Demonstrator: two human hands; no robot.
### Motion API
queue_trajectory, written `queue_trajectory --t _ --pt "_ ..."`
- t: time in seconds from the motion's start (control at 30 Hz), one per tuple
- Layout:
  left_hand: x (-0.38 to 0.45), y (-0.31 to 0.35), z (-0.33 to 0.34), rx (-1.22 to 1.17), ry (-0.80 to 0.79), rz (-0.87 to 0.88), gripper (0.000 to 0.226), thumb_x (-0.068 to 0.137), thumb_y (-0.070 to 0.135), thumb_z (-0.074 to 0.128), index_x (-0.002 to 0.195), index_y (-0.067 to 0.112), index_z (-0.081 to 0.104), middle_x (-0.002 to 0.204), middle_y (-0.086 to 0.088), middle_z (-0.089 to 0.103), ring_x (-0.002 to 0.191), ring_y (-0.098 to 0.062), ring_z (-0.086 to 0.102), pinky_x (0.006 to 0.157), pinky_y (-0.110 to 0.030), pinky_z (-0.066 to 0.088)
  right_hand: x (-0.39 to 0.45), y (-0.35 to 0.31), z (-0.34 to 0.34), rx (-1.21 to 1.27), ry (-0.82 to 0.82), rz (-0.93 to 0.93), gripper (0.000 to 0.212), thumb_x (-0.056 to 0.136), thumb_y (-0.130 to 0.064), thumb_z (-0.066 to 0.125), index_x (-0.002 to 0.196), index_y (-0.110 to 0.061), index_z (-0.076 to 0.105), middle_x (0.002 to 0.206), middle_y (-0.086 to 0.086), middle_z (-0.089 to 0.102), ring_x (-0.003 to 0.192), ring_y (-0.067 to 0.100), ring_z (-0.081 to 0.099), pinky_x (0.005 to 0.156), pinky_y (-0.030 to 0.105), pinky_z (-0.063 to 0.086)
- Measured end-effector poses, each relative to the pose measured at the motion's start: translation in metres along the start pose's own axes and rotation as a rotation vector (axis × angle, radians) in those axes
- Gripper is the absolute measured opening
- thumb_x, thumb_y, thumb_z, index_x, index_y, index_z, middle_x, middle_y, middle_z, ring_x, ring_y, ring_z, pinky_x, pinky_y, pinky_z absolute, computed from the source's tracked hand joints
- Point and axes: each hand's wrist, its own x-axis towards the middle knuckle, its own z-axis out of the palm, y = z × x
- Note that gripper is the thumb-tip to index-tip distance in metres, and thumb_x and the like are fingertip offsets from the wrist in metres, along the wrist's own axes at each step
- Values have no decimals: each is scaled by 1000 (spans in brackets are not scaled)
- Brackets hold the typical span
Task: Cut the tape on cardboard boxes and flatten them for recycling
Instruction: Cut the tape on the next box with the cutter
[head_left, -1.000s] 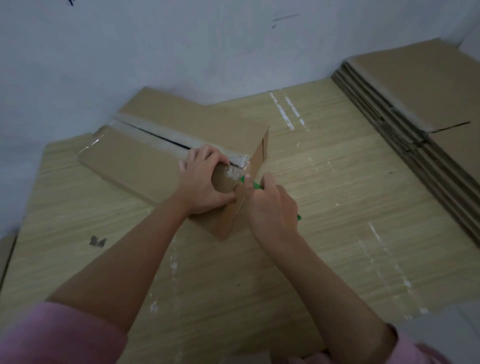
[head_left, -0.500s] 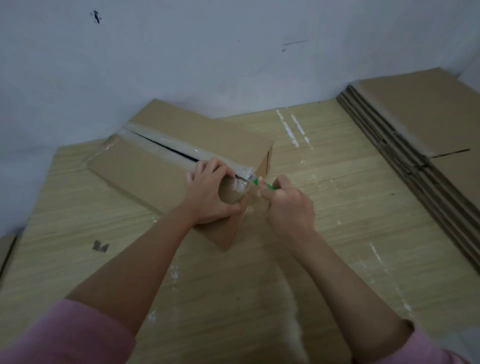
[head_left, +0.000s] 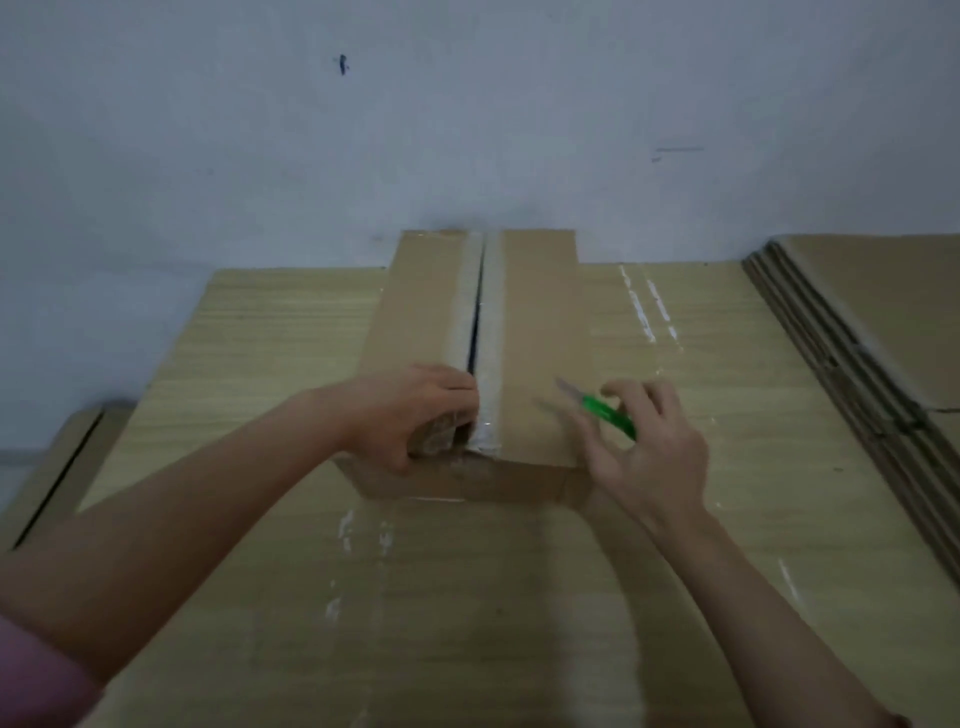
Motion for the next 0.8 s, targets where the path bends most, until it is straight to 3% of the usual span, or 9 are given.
queue_trajectory --t 0.07,0.13,0.27,0.37,0.43,0.53,0.63,0.73,0.8 --pt "-7 -3 -4 -14 46 23 42 60 31 77 91 17 53 101 -2 53 93 -16 47 78 -18 30 15 -11 5 22 -204 197 55 77 -53 68 120 -19 64 120 9 56 98 27 62 78 36 51" --pt "-17 -5 -4 -134 109 -9 36 71 47 69 79 16 55 88 -1 55 84 -15 50 75 -23 39 21 -21 8 23 -453 336 61 78 -56 65 130 -25 57 128 7 57 116 27 55 92 33 44" --pt "-38 -10 7 -491 520 -363 43 74 52 56 54 14 64 54 0 60 57 -9 59 55 -25 44 9 -41 6 -77 -549 252 44 76 -56 66 93 -16 74 83 13 70 86 31 64 67 33 46" --pt "-34 -12 15 -498 899 -710 45 69 54 52 57 13 64 57 -5 63 58 -10 59 59 -28 47 4 -55 1 176 -749 228 40 75 -47 73 62 -9 71 54 8 63 55 20 60 54 30 41" --pt "-22 -10 19 -328 766 -917 54 71 59 53 90 11 68 93 -8 66 89 -22 61 78 -33 48 14 -59 -2 332 -898 256 43 76 -43 74 51 -9 66 41 -2 53 42 7 46 50 27 35" --pt "2 12 33 -217 313 -1039 99 74 80 41 144 10 29 150 -17 25 138 -33 22 112 -50 21 44 -44 13 414 -661 427 24 79 -32 74 61 -18 68 54 -4 63 54 5 54 55 25 39" --pt "15 34 55 -67 94 -961 132 50 99 6 149 14 -13 154 -16 -24 140 -35 -26 111 -61 -9 76 -14 30 169 -421 438 22 80 -32 72 97 -19 73 93 9 70 89 23 64 73 29 46" --pt "6 22 60 -20 40 -803 137 39 100 -2 147 17 -19 151 -13 -31 138 -33 -31 110 -61 -13 95 16 28 -129 -403 416 43 82 -37 66 122 -20 63 120 12 62 112 32 56 89 35 45" --pt "-3 0 52 6 12 -664 137 38 102 -2 147 21 -19 151 -8 -31 139 -27 -29 112 -55 -15 93 27 24 -141 -462 468 43 83 -40 65 118 -14 64 118 14 63 111 32 57 88 35 45"
